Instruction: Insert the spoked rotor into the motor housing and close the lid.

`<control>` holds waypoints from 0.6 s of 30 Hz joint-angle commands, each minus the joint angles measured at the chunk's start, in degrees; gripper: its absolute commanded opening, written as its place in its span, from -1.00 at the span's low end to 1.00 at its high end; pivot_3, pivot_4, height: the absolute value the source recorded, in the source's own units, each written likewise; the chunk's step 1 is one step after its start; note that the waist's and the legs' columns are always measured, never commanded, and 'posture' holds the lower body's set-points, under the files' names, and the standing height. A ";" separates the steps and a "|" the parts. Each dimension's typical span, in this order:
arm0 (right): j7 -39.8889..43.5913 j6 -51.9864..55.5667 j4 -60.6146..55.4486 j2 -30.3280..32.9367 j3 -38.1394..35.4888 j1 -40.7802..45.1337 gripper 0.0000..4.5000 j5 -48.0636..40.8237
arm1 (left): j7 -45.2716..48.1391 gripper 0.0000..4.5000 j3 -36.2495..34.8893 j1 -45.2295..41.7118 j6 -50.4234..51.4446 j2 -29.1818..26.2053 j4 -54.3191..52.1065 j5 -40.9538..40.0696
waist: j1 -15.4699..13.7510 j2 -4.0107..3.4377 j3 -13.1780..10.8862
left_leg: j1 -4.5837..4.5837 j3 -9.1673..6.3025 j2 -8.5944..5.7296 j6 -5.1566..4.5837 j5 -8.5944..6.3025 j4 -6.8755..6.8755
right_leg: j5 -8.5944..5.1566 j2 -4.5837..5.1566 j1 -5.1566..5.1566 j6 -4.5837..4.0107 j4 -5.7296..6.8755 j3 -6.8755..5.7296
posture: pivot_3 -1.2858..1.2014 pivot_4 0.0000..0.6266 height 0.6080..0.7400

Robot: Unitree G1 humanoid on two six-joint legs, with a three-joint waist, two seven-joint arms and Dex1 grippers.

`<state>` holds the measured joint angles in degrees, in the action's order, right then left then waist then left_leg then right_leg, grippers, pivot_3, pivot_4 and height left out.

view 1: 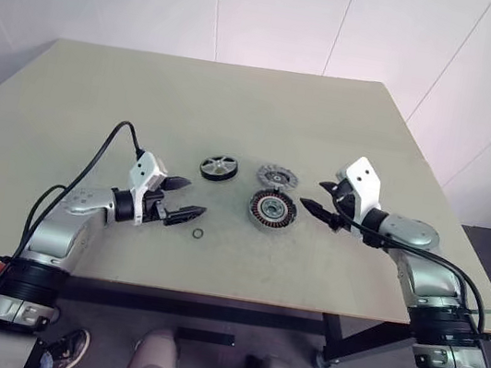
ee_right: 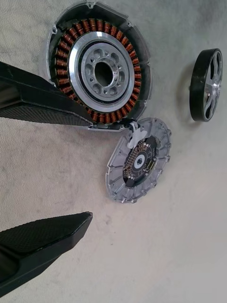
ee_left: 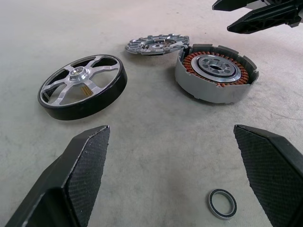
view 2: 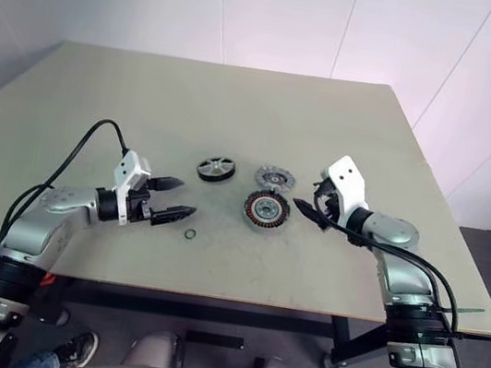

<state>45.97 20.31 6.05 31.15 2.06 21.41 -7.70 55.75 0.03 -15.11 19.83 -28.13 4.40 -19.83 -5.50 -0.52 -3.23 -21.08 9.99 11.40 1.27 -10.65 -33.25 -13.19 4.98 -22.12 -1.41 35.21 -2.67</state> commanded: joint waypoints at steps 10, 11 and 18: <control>-0.21 -1.52 -0.39 0.53 0.32 0.68 0.44 0.21 | 0.75 0.97 0.25 -1.18 -1.20 -0.78 -1.70 -0.16 | 0.00 0.00 0.00 | 0.00 0.00 0.00 0.00 0.00 -0.01 | 0.00 0.00 0.00 0.00 0.02 0.00 | 0.03 -1.00 1.00; -0.20 -1.53 -0.39 0.54 0.30 0.66 0.44 0.20 | 1.03 0.97 0.80 -0.87 -1.48 -0.92 -1.95 0.21 | 0.00 0.00 0.00 | 0.00 0.00 0.00 0.00 0.00 -0.02 | 0.00 0.00 0.00 0.00 0.02 0.00 | 0.03 -1.00 1.00; -0.37 -1.59 -0.56 0.48 0.28 0.34 0.44 0.21 | 2.12 0.97 5.71 2.91 -6.51 -2.19 -0.38 5.38 | 0.04 -0.02 0.02 | 0.01 0.00 0.01 0.00 0.00 -0.02 | 0.00 -0.01 -0.02 -0.01 0.03 0.02 | 0.03 -1.00 1.00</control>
<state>45.85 19.80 6.09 31.15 2.55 21.30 -7.69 57.48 5.57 -11.60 15.28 -29.60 4.71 -15.20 -5.47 -0.55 -3.21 -21.08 9.99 11.42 1.27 -10.65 -33.27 -13.20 4.96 -22.14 -1.42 35.24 -2.65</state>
